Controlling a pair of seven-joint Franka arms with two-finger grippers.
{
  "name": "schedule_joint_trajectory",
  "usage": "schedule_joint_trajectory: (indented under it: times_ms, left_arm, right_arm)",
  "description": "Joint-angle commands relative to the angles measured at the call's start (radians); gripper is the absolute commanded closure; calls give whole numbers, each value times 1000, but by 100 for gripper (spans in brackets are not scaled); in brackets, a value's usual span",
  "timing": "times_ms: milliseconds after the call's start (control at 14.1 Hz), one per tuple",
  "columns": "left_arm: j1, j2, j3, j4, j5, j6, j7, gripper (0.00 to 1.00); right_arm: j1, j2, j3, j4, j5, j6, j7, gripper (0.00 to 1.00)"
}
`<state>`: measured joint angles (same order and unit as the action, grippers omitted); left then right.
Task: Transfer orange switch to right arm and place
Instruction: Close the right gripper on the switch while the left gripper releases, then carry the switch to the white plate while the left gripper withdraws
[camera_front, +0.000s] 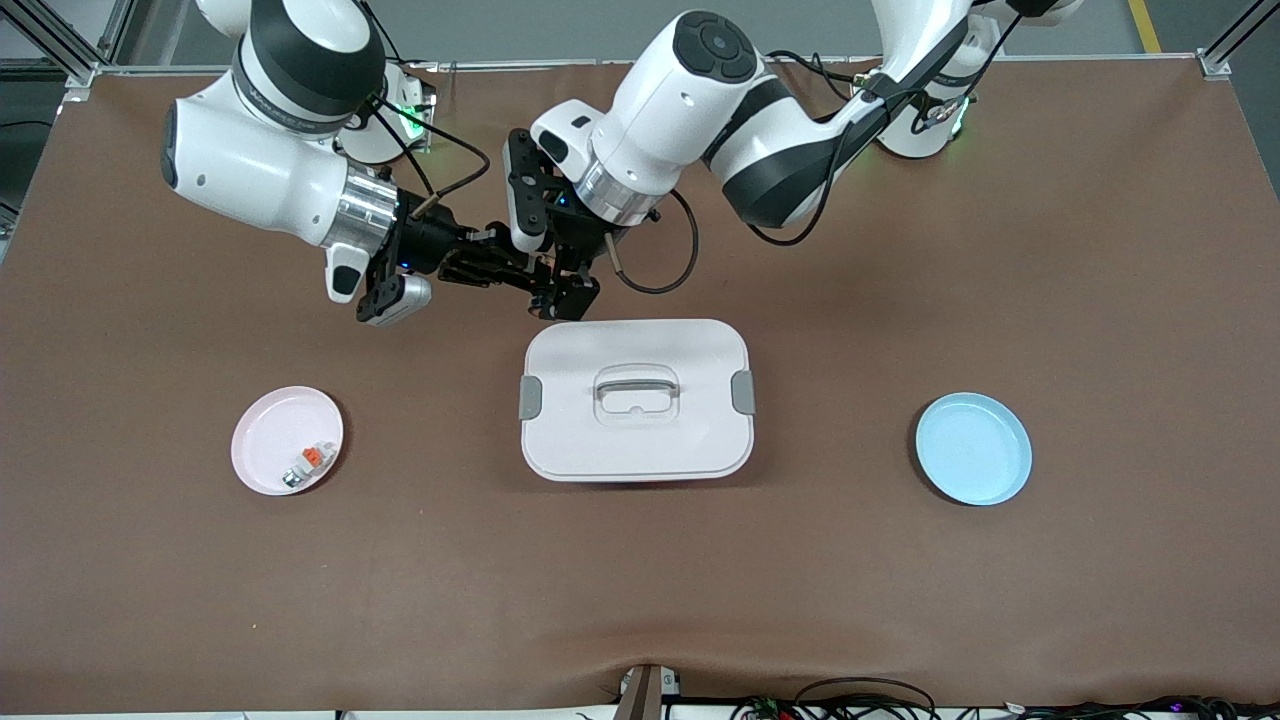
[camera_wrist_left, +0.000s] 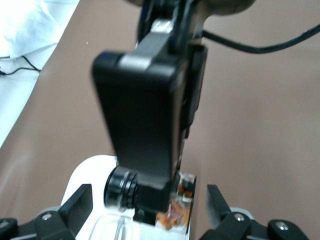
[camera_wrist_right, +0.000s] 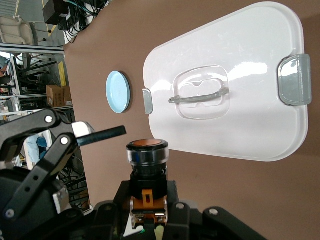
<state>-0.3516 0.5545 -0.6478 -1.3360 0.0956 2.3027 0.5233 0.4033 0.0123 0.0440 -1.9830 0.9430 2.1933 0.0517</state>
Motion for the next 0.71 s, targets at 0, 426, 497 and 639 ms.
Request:
schedule_joint_trajectory:
  times_ms: [0, 426, 497, 639]
  left_arm:
    - [36, -37, -7, 5, -22, -84, -2, 0]
    - [126, -152, -3, 3, -62, -276, -61, 0]
    - [152, -165, -1, 3, -60, -313, -80, 0]
    - [209, -183, -1, 3, -62, -348, -98, 0]
  right_arm:
    - [14, -8, -7, -11, 31, 9, 5, 100]
    - [0, -9, -13, -11, -113, -3, -1, 100]
    - [-4, -9, -16, -11, -150, -4, -1, 100]
    - [-32, -8, -16, -13, -223, -9, -6, 100]
